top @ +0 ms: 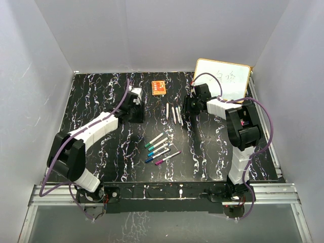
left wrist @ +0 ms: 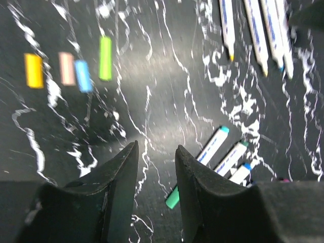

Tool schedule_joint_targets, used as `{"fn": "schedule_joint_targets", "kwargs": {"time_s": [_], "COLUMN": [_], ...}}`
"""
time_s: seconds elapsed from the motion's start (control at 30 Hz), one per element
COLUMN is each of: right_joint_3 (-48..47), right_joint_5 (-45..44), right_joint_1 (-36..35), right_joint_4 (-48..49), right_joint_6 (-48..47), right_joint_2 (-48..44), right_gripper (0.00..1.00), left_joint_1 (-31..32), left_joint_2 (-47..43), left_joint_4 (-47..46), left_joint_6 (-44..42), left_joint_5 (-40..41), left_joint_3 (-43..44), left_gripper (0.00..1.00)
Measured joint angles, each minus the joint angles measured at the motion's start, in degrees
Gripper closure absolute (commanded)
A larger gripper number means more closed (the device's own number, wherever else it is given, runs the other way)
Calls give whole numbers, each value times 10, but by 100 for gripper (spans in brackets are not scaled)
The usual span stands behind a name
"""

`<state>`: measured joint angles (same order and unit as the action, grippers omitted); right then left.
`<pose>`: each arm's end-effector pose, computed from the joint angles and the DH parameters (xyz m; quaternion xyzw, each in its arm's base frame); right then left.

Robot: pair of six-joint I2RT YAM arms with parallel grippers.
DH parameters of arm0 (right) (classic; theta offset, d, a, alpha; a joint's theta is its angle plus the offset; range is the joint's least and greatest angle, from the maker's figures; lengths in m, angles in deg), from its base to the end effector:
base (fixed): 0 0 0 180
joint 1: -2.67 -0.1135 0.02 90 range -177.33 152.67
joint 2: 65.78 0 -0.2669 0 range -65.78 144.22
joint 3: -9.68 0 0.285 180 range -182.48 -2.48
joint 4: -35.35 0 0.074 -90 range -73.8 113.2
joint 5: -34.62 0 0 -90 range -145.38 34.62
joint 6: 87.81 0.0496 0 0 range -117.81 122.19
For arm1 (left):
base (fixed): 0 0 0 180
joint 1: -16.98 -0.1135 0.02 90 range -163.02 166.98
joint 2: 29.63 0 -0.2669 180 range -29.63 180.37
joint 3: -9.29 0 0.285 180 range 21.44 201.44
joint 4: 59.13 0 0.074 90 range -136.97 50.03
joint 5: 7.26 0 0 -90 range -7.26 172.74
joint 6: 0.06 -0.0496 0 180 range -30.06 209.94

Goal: Open the pen caps

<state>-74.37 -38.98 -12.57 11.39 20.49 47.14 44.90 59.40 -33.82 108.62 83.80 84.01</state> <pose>0.4276 0.1310 0.1248 -0.0204 0.9390 0.2205 0.2630 0.3422 -0.1803 0.2311 0.0690 0.9022 -0.1607 0.3942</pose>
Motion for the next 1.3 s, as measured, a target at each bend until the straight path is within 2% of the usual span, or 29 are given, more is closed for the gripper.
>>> {"fn": "schedule_joint_targets", "kwargs": {"time_s": [0.2,0.43,1.03,1.3], "right_joint_3": [0,16,57,94], "right_joint_5": [3,3,2,2], "right_joint_1": [0,0,0,0], "right_joint_4": [7,32,92,109], "right_joint_6": [3,12,17,17], "right_joint_2": [0,-23,-175,-222], "right_gripper": [57,50,36,34], "left_joint_1": [37,84,136,153], "left_joint_2": [-3,-7,1,23], "left_joint_4": [-30,-69,-111,-114], "left_joint_6": [8,10,-4,-11], "left_joint_5": [-31,-49,-9,24], "left_joint_3": [-75,-116,-139,-139], "left_gripper": [64,64,63,63]}}
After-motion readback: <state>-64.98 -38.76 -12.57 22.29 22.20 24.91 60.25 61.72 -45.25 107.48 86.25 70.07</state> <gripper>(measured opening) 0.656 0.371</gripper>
